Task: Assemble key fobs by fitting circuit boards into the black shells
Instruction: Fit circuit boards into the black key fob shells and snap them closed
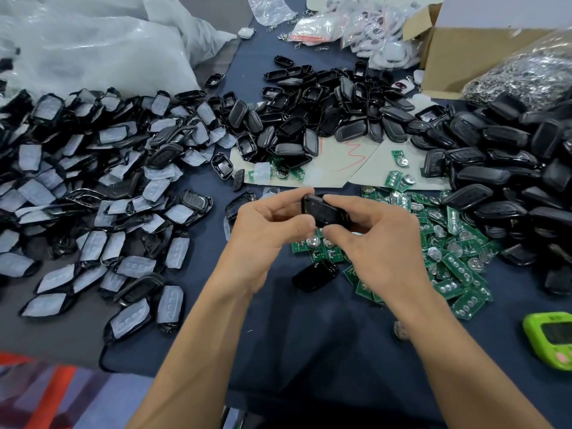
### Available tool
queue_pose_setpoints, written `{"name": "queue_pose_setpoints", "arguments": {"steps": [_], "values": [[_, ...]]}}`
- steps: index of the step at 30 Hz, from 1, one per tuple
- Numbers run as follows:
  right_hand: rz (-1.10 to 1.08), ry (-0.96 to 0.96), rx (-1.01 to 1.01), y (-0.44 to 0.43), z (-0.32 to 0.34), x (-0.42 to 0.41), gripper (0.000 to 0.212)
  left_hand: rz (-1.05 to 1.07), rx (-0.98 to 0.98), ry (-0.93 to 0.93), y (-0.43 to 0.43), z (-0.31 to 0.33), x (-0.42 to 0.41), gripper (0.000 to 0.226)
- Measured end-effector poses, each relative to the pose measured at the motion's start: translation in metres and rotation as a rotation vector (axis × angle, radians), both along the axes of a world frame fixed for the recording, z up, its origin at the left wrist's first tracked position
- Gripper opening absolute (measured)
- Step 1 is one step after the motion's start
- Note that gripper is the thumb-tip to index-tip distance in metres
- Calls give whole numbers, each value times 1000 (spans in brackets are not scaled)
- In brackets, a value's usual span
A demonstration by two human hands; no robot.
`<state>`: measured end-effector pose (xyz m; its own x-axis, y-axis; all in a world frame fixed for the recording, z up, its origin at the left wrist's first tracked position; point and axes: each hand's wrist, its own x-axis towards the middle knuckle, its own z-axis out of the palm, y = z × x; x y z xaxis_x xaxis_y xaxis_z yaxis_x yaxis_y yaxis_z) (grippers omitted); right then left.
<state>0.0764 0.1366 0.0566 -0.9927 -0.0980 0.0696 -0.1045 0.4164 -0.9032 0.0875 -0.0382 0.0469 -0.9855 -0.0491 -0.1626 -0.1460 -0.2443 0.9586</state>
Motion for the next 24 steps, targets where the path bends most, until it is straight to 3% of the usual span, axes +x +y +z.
{"name": "queue_pose_setpoints", "arguments": {"steps": [3, 10, 14, 19, 24], "values": [[63, -103, -181, 2, -4, -5, 45, -21, -30, 58, -1, -4, 0, 51], [120, -171, -416, 4, -15, -6, 46, 0, 8, 69, -1, -8, -2, 49], [117, -145, -418, 6, -15, -7, 46, 0, 10, 64, 1, -8, -2, 48], [76, -62, -215, 6, -14, -6, 43, -8, -10, 35, 3, -9, 0, 47], [108, -94, -321, 8, -18, -8, 45, -18, 7, 42, 3, -8, 0, 45]]}}
